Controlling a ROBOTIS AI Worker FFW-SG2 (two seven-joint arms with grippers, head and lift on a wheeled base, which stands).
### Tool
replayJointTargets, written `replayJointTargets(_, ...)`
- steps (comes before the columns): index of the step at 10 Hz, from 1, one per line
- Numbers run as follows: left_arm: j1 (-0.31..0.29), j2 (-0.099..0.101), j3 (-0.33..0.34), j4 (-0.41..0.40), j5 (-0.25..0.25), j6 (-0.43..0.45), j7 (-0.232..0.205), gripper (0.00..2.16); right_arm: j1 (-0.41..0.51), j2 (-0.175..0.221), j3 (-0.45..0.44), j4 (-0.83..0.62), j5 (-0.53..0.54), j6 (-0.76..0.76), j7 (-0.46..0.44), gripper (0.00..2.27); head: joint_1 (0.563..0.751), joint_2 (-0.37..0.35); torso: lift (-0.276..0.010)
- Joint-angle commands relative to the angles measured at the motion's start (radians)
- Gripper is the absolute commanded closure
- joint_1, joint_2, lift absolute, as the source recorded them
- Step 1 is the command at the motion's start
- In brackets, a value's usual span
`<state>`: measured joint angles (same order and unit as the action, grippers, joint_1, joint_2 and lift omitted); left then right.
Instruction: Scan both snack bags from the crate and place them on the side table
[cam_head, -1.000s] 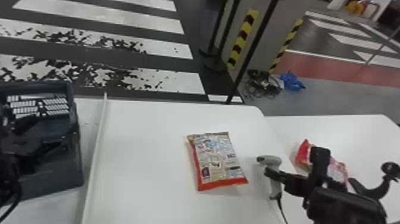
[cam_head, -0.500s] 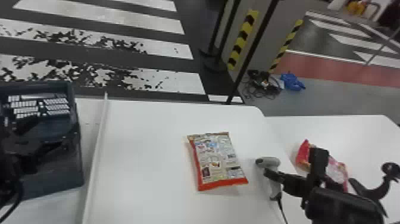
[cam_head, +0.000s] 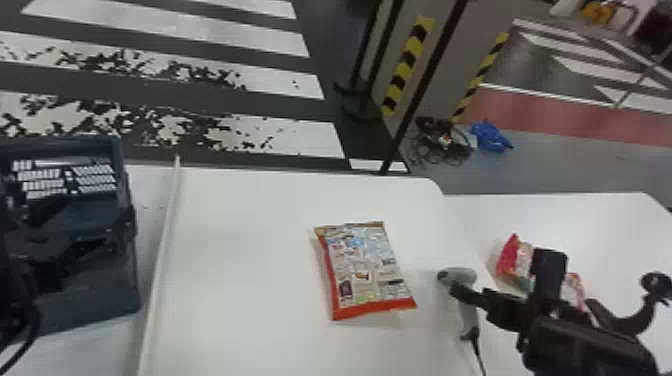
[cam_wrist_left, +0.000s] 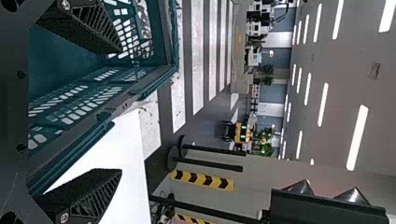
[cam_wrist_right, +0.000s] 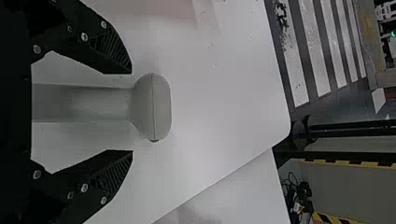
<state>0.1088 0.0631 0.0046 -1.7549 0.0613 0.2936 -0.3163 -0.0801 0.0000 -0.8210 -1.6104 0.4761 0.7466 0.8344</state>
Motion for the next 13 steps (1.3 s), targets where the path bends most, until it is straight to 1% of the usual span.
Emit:
replayJointTargets(1, 0.000, 0.000, 0.000, 0.000, 0.000, 0.000, 0.000, 0.08, 0.005, 0.001, -0.007, -0.048, -0.001, 0.017, -0.001, 0.13, 0.695, -0.350, -0.098)
replayJointTargets(2, 0.000, 0.000, 0.000, 0.000, -0.002, 0.000, 0.000, 0.08, 0.008, 0.001, -0.012, -0.103, -0.024, 0.081, 0.000, 0.13, 0.695, -0.350, -0.098)
replayJointTargets(3, 0.000, 0.000, 0.000, 0.000, -0.002, -0.003, 0.000, 0.08, 0.031, 0.001, -0.012, -0.154, -0.103, 0.179, 0.014, 0.13, 0.695, -0.350, -0.098)
replayJointTargets(5, 0.000, 0.000, 0.000, 0.000, -0.002, 0.000, 0.000, 0.08, 0.062, 0.001, -0.009, -0.223, -0.217, 0.293, 0.086, 0.13, 0.695, -0.350, -0.098)
replayJointTargets(6, 0.000, 0.000, 0.000, 0.000, -0.002, 0.000, 0.000, 0.08, 0.069, 0.001, -0.004, -0.258, -0.244, 0.354, 0.118, 0.13, 0.695, -0.350, -0.098)
replayJointTargets(8, 0.000, 0.001, 0.000, -0.002, -0.002, 0.000, 0.000, 0.08, 0.069, 0.001, 0.028, -0.292, -0.246, 0.425, 0.173, 0.13, 0.695, -0.326, -0.098)
replayJointTargets(9, -0.003, 0.001, 0.000, -0.005, 0.000, 0.000, 0.000, 0.08, 0.072, 0.001, 0.045, -0.292, -0.244, 0.434, 0.187, 0.13, 0.695, -0.316, -0.098)
replayJointTargets(11, -0.008, 0.004, -0.002, -0.006, 0.000, 0.000, 0.000, 0.08, 0.072, 0.001, 0.080, -0.286, -0.238, 0.440, 0.190, 0.13, 0.695, -0.290, -0.098)
replayJointTargets(13, -0.008, 0.004, -0.005, -0.003, 0.002, -0.003, 0.000, 0.08, 0.069, 0.001, 0.132, -0.235, -0.220, 0.428, 0.190, 0.13, 0.695, -0.270, -0.098)
